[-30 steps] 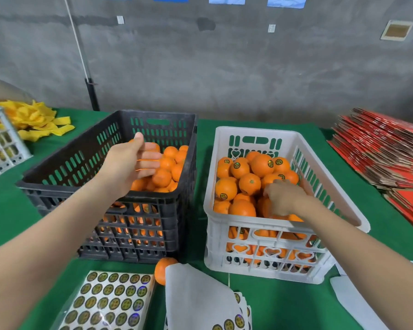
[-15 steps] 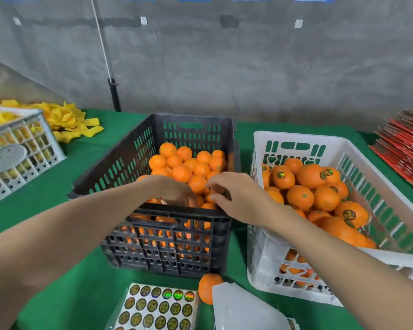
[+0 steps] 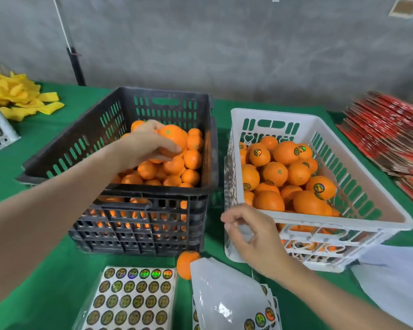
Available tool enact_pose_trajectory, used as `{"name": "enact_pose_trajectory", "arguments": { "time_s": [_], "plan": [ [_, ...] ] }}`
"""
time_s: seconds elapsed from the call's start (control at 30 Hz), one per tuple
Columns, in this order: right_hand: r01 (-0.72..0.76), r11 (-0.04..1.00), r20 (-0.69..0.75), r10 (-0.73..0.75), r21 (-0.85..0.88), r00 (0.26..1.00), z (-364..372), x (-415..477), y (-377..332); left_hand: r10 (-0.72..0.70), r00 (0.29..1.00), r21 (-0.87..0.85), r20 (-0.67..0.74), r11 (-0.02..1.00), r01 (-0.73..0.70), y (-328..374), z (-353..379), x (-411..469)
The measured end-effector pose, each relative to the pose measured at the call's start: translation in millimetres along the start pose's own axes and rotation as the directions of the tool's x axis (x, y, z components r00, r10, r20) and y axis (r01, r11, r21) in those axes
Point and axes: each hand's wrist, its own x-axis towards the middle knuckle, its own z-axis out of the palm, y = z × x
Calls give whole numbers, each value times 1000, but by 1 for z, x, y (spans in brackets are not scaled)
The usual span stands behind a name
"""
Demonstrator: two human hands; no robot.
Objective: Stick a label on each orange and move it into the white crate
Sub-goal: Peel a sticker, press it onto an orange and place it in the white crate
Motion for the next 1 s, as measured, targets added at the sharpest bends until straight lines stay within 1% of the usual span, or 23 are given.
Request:
{"name": "enact_pose_trajectory", "arguments": {
  "time_s": [0.03, 0.07, 0.1, 0.13, 0.17, 0.23, 0.27, 0.3, 0.37, 0.43, 0.47, 0.53, 0.57, 0.63, 0.7, 0.8, 0.9, 1.0],
  "plan": [
    [-64, 998, 106, 66, -21, 992, 3, -11, 11, 57, 998, -83, -31, 995, -59, 6, 3, -8],
    [-148, 987, 232, 157, -57, 960, 7, -20, 22, 113, 992, -152, -55, 981, -120, 12, 7, -18],
    [-219, 967, 362, 252, -128, 898, 12, -28, 34, 159, 985, -175, -66, 970, -169, 17, 14, -32],
    [-259, 941, 459, 334, -220, 823, 17, -33, 45, 190, 981, -197, -42, 961, -195, 19, 24, -47],
    [-276, 912, 527, 402, -304, 749, 22, -38, 55, 213, 977, -198, -3, 958, -209, 20, 32, -58],
    [-312, 865, 607, 498, -392, 620, 29, -44, 67, 242, 964, -194, 107, 956, -218, 16, 51, -84],
    [-324, 853, 622, 521, -409, 584, 31, -45, 71, 238, 960, -193, 149, 959, -207, 11, 62, -95],
    [-320, 852, 630, 522, -414, 575, 32, -46, 72, 217, 960, -198, 177, 963, -181, 4, 71, -104],
    [-308, 862, 624, 505, -403, 596, 34, -48, 71, 138, 969, -200, 203, 975, -97, -18, 91, -119],
    [-344, 872, 597, 488, -347, 636, 31, -50, 68, 39, 981, -148, 189, 989, -11, -45, 108, -133],
    [-359, 882, 575, 471, -305, 669, 28, -51, 68, -30, 985, -120, 170, 992, 51, -59, 115, -140],
    [-345, 914, 508, 405, -211, 760, 20, -51, 65, -165, 976, -70, 144, 982, 176, -83, 124, -153],
    [-344, 925, 488, 378, -162, 787, 15, -50, 62, -221, 965, -65, 143, 970, 232, -93, 127, -158],
    [-353, 934, 453, 337, -50, 826, 8, -46, 57, -305, 945, -124, 120, 940, 319, -109, 132, -163],
    [-392, 920, 391, 354, 18, 849, 3, -44, 52, -325, 939, -195, 115, 919, 342, -116, 134, -166],
    [-446, 888, 290, 399, 115, 870, 0, -44, 50, -312, 940, -240, 136, 910, 337, -124, 133, -171],
    [-431, 887, 270, 379, 166, 885, 1, -43, 48, -295, 926, -311, 236, 880, 359, -131, 134, -176],
    [-420, 889, 229, 377, 182, 898, 4, -41, 44, -304, 913, -401, 272, 827, 394, -134, 140, -175]
  ]
}}
